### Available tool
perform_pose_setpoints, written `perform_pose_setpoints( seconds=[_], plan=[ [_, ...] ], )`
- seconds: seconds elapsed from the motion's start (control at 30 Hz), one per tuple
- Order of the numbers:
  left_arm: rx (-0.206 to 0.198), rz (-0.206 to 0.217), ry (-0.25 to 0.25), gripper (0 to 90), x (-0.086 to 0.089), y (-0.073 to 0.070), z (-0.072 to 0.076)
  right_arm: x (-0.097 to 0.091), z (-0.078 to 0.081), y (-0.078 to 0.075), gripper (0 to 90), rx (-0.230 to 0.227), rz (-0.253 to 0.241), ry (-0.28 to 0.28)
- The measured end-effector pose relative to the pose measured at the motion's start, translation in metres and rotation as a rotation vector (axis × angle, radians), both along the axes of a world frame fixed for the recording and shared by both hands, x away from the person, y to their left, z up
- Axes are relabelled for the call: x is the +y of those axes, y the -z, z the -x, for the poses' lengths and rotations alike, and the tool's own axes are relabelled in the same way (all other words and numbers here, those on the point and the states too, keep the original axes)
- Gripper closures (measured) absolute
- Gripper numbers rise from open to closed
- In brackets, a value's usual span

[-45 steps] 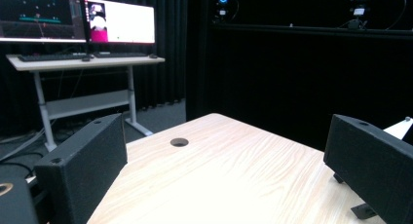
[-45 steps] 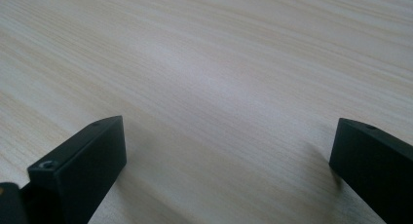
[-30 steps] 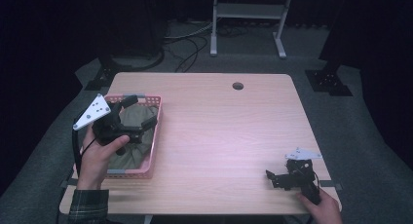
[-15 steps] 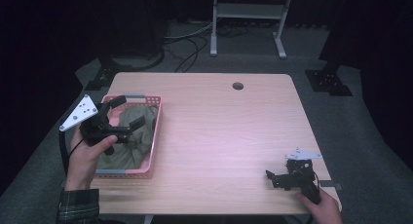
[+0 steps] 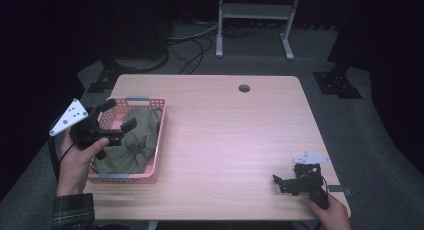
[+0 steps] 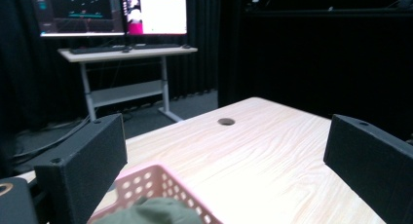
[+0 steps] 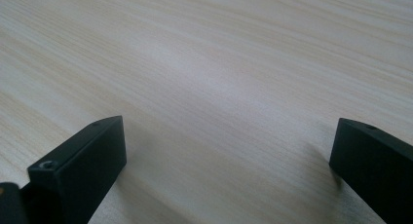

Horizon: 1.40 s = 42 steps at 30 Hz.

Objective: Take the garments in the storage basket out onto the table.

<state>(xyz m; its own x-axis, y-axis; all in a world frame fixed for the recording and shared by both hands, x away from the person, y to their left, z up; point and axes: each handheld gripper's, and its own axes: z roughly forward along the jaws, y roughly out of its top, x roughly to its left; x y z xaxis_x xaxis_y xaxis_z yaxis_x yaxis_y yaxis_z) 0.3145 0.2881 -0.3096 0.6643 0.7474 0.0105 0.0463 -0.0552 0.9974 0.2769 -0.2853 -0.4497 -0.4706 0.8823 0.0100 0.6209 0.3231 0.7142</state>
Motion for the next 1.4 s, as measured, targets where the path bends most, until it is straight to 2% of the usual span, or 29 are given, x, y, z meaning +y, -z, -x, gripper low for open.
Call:
perform_pose_setpoints(
  seconds=[0.6,0.97,1.27,1.4],
  plan=[
    [0.057,-0.07,-0.037,1.4,0.014,0.018,-0.008,0.0,0.0,0.0,0.0,0.0,0.0,0.0],
    [0.109,-0.138,-0.061,1.4,0.014,0.035,-0.018,0.0,0.0,0.0,0.0,0.0,0.0,0.0],
    [0.145,-0.153,-0.062,1.4,0.012,0.046,-0.024,0.0,0.0,0.0,0.0,0.0,0.0,0.0],
    [0.166,-0.188,-0.069,1.4,0.01,0.051,-0.027,0.0,0.0,0.0,0.0,0.0,0.0,0.0]
  ],
)
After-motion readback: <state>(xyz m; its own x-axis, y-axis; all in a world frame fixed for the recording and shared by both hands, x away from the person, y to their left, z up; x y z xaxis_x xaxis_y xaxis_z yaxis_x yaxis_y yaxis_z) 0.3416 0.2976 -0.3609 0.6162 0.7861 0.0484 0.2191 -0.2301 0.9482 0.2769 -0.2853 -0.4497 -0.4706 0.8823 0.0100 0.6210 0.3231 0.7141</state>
